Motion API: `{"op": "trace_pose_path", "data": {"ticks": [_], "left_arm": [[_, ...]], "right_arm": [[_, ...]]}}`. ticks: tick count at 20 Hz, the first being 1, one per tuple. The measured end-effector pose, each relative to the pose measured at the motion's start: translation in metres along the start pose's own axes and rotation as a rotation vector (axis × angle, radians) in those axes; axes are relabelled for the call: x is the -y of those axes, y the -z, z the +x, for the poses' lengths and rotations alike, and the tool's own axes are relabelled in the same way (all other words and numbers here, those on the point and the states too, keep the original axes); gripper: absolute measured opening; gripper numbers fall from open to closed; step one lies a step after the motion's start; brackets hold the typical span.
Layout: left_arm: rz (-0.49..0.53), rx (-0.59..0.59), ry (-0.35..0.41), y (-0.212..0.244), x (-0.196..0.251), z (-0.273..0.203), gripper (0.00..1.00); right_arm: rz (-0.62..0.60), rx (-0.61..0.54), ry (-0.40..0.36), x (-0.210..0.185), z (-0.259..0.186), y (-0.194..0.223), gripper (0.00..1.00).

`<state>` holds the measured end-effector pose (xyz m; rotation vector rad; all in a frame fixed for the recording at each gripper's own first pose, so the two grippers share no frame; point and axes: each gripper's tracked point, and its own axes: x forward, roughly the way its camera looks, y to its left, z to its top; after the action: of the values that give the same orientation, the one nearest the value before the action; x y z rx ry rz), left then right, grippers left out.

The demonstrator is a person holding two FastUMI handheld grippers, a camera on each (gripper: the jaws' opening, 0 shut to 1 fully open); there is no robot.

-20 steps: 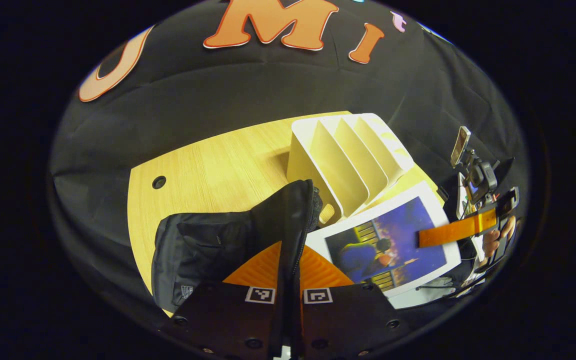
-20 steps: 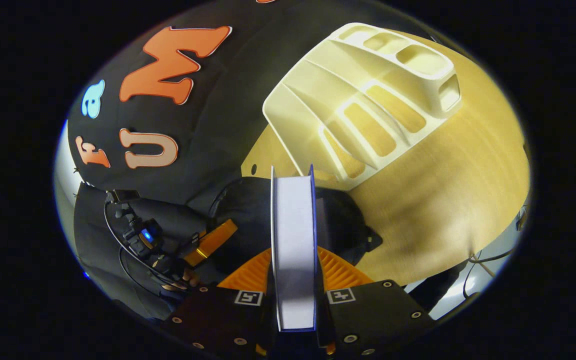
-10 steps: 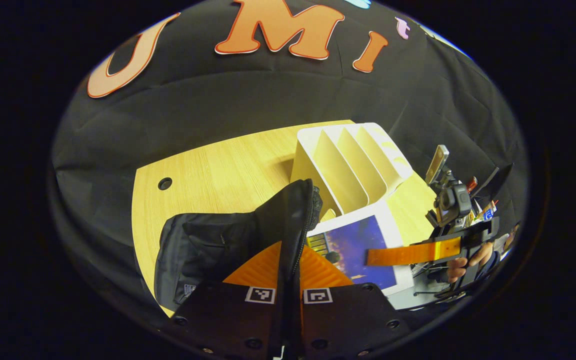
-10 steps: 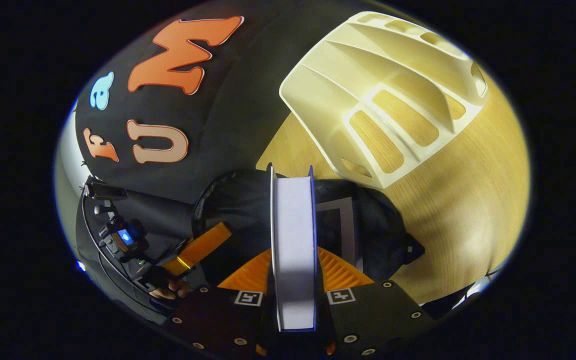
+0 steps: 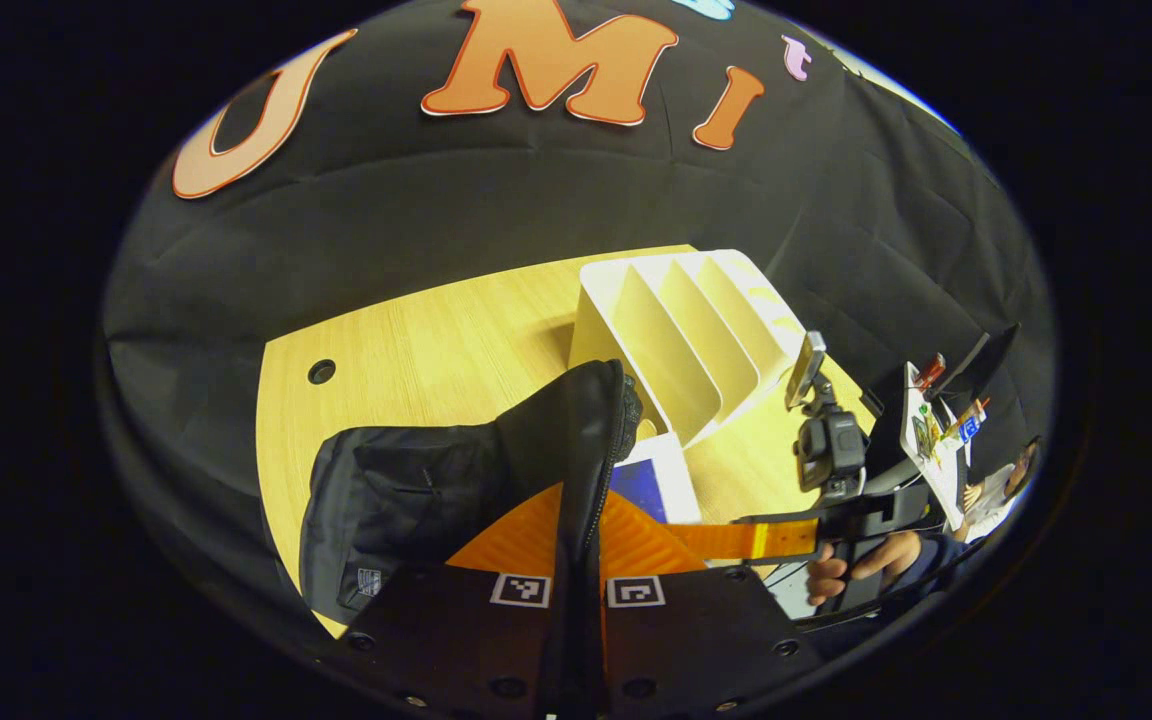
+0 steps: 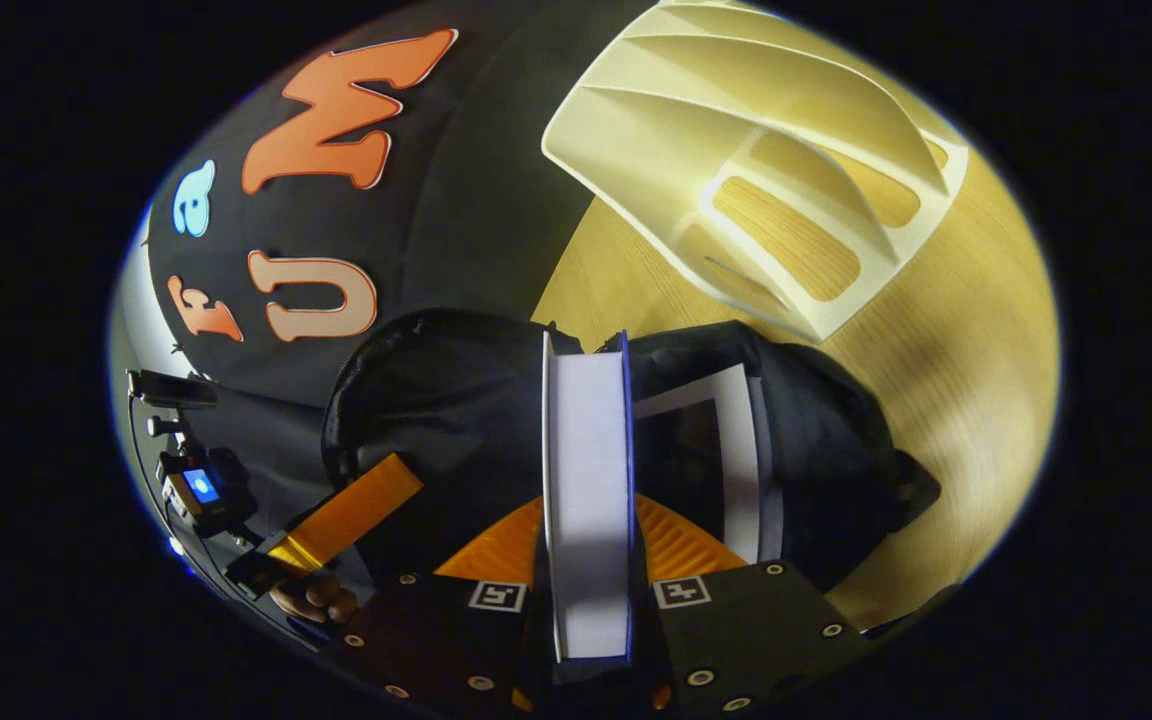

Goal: Open the schoolbag, grab two books from the bookshelf and put them into the schoolbag.

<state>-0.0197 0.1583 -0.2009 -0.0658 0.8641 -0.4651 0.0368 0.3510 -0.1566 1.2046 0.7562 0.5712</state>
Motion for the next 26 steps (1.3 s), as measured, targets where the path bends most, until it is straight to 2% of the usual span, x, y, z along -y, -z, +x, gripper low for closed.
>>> {"op": "trace_pose_path", "data": {"ticks": [7,9,11,14,15,16,18,19,20,21,25,26], "left_arm": [[0.032,-0.005,0.02,0.006,0.013,0.002,0.07],[0.037,-0.018,0.027,0.008,0.017,0.007,0.07],[0.031,-0.024,0.03,0.012,0.019,0.004,0.07],[-0.002,-0.015,0.029,0.011,0.014,0.009,0.07],[-0.012,-0.015,0.031,0.014,0.012,0.008,0.07],[-0.024,-0.015,0.027,0.014,0.011,0.008,0.07],[-0.027,-0.018,0.014,0.016,0.009,0.011,0.07],[-0.031,-0.019,0.003,0.016,0.008,0.013,0.07],[-0.037,-0.019,-0.001,0.016,0.01,0.015,0.07],[-0.041,-0.021,-0.01,0.016,0.011,0.017,0.07],[-0.054,-0.024,-0.044,0.024,0.023,0.017,0.1],[-0.063,-0.024,-0.049,0.024,0.026,0.018,0.13]], "right_arm": [[0.008,0.011,-0.018,0.012,0.027,0.005,0.33],[0.003,-0.004,0.012,0.018,0.04,0.012,0.35],[-0.005,-0.038,0.057,0.024,0.053,0.019,0.41],[-0.069,-0.064,0.156,0.03,0.05,0.018,0.49],[-0.095,-0.072,0.189,0.033,0.047,0.013,0.46],[-0.125,-0.082,0.226,0.039,0.043,0.01,0.57],[-0.187,-0.1,0.286,0.049,0.028,0.005,0.61],[-0.208,-0.098,0.294,0.047,0.02,0.0,0.67],[-0.225,-0.092,0.304,0.046,0.013,-0.006,0.83],[-0.244,-0.088,0.304,0.047,0.008,-0.011,0.71],[-0.304,-0.068,0.34,0.054,-0.017,-0.035,0.72],[-0.313,-0.064,0.35,0.056,-0.024,-0.04,0.72]]}}
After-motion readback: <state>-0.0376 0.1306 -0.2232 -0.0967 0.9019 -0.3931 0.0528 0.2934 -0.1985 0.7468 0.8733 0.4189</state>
